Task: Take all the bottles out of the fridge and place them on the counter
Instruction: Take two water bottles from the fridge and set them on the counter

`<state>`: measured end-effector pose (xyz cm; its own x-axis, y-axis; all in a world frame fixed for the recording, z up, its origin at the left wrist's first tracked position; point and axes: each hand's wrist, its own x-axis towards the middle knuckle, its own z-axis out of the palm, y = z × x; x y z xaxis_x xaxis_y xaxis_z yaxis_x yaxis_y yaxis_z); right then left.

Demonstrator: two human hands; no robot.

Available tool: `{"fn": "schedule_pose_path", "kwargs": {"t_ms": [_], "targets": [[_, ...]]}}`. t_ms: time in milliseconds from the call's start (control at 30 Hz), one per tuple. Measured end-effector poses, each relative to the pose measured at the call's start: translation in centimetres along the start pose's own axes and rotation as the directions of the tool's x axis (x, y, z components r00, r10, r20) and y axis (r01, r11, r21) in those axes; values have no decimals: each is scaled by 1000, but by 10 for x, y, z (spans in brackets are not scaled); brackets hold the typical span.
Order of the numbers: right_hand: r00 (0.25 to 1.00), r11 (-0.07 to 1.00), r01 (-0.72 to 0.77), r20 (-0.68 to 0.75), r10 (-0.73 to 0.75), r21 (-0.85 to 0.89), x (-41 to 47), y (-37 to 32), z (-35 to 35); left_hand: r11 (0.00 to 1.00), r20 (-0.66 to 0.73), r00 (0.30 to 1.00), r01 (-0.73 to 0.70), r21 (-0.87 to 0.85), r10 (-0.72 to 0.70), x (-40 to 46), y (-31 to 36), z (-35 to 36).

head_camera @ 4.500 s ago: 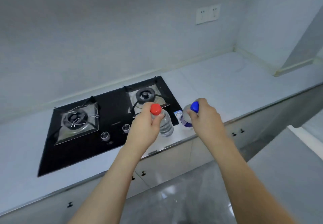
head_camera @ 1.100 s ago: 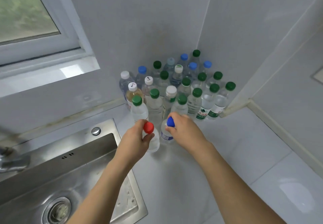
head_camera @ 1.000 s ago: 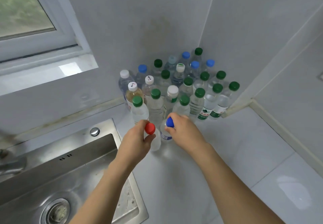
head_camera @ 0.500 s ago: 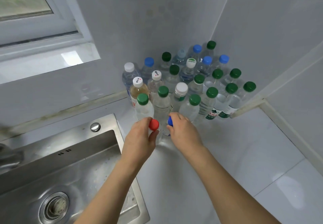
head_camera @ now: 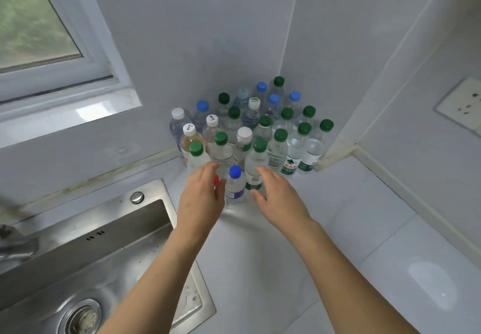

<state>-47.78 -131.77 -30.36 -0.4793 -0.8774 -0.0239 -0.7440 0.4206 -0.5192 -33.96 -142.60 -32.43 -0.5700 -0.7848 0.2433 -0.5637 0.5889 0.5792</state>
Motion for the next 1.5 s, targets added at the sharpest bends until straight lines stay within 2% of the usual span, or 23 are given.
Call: {"fn": "schedule_pose_path", "kwargs": {"t_ms": [300, 567, 667, 833, 1067, 1333, 1500], "targets": [[976, 987, -158, -150, 156, -7, -104, 40, -55, 967, 101, 962, -255, 1, 253, -40, 87, 14], [892, 932, -358, -275, 359, 56, -220, 94, -93, 909, 236, 880, -413, -49, 412, -101, 179, 45], [840, 895, -439, -320, 439, 76, -261, 111, -102, 884, 294, 836, -460, -85, 463, -123, 208, 59], [723, 815, -562, -396, 567, 142, -313, 129, -114, 798, 394, 704, -581, -161, 591, -142, 250, 88], [498, 638, -738, -462, 734, 218, -375, 135, -120, 649, 469, 473, -678, -347, 745, -176, 302, 125], [216, 448, -818, -531, 819, 360, -465, 121, -126, 458, 455, 226, -733, -502, 861, -241, 363, 134], [77, 393, -812, -587, 806, 432, -539, 100, -121, 325, 409, 75, -740, -588, 909, -308, 393, 121]]}}
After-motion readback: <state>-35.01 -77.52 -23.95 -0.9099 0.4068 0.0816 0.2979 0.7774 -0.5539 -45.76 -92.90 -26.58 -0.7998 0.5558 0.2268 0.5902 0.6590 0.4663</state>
